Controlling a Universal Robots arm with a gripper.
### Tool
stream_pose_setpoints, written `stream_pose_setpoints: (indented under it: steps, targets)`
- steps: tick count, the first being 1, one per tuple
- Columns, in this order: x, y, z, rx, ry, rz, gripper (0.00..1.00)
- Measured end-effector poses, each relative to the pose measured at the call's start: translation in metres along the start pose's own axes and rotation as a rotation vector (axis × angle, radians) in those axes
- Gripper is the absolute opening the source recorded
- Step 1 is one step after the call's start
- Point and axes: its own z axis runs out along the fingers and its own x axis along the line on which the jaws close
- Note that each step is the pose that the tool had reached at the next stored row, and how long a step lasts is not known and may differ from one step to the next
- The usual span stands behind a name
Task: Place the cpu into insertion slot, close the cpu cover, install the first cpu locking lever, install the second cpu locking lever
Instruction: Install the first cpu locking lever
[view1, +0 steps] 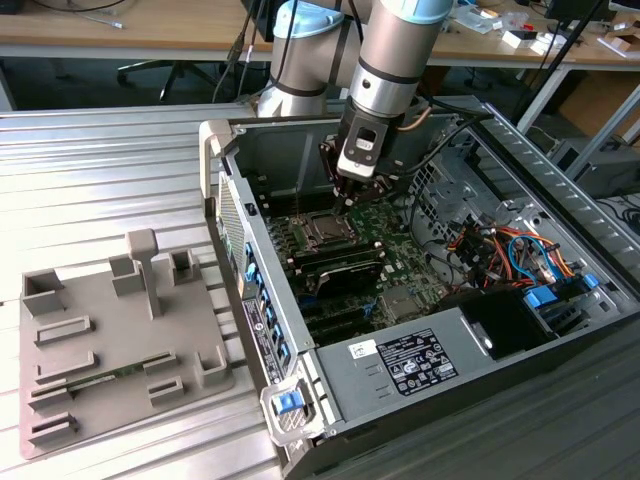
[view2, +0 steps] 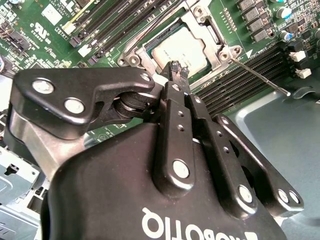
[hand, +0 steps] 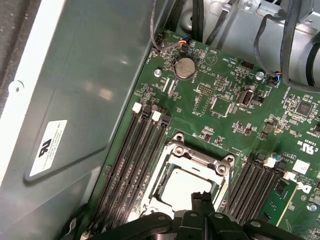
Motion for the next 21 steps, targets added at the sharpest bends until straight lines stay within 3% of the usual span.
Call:
stream_pose_setpoints:
  steps: [21]
  targets:
    - [0.0000,0.0000,0.0000,-0.0015,-0.0020,-0.036,0.11]
